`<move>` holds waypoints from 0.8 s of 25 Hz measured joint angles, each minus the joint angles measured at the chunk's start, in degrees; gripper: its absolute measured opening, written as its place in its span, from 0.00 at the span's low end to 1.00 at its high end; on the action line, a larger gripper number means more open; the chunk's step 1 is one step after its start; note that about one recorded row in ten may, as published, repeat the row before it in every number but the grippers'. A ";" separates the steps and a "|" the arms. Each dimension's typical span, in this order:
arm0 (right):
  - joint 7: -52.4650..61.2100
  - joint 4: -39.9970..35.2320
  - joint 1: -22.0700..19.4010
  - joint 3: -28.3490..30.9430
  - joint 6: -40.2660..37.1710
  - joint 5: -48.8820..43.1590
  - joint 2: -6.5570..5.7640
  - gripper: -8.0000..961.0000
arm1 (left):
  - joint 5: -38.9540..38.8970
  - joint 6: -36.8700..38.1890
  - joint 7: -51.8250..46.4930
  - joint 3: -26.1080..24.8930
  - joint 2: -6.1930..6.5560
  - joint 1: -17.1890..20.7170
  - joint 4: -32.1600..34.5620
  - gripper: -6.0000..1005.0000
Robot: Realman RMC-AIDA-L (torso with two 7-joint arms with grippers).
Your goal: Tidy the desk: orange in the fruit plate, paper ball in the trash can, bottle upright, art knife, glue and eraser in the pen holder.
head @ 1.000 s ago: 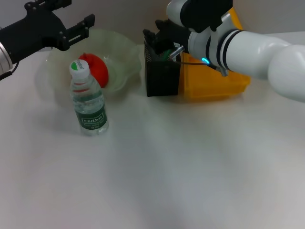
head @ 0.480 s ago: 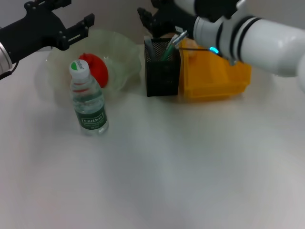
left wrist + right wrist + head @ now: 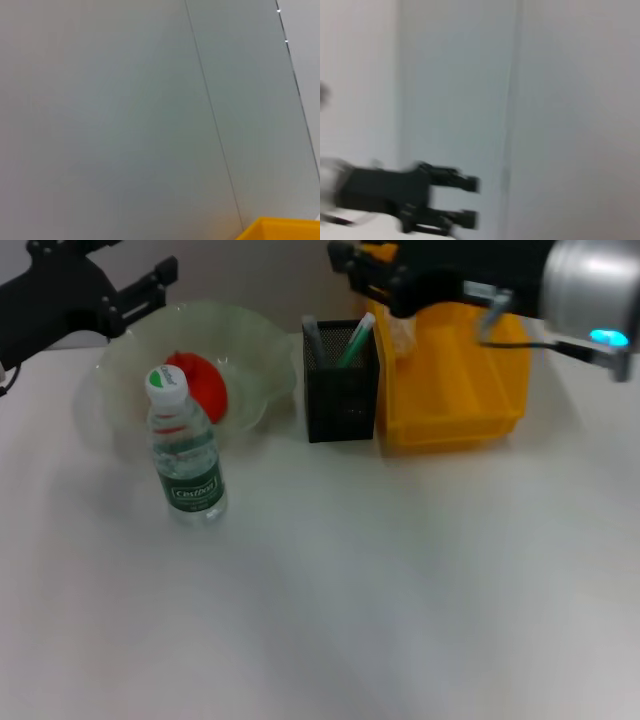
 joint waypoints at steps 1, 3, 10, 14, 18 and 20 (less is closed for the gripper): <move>0.00 0.00 0.00 0.00 0.00 0.00 0.00 0.36 | 0.00 0.00 0.00 0.00 0.00 0.00 0.00 0.68; -4.72 0.85 -0.87 6.36 -8.06 8.83 -0.04 0.36 | -0.35 0.02 0.02 -0.01 0.07 0.29 0.18 0.68; -16.88 16.46 1.44 31.06 -39.07 25.09 -0.35 0.36 | -0.59 0.73 0.07 -0.04 0.12 1.28 1.39 0.68; -20.79 24.80 4.14 39.91 -49.66 23.93 -1.74 0.37 | -0.59 2.31 -0.51 -0.12 0.18 2.06 2.19 0.68; -25.70 34.75 6.23 43.97 -57.60 18.04 -5.86 0.38 | -0.45 5.83 -0.65 -0.09 0.55 2.61 2.28 0.68; -28.72 39.07 7.13 44.03 -59.31 14.03 -7.69 0.38 | -0.11 7.38 -0.90 0.09 0.96 2.72 2.18 0.68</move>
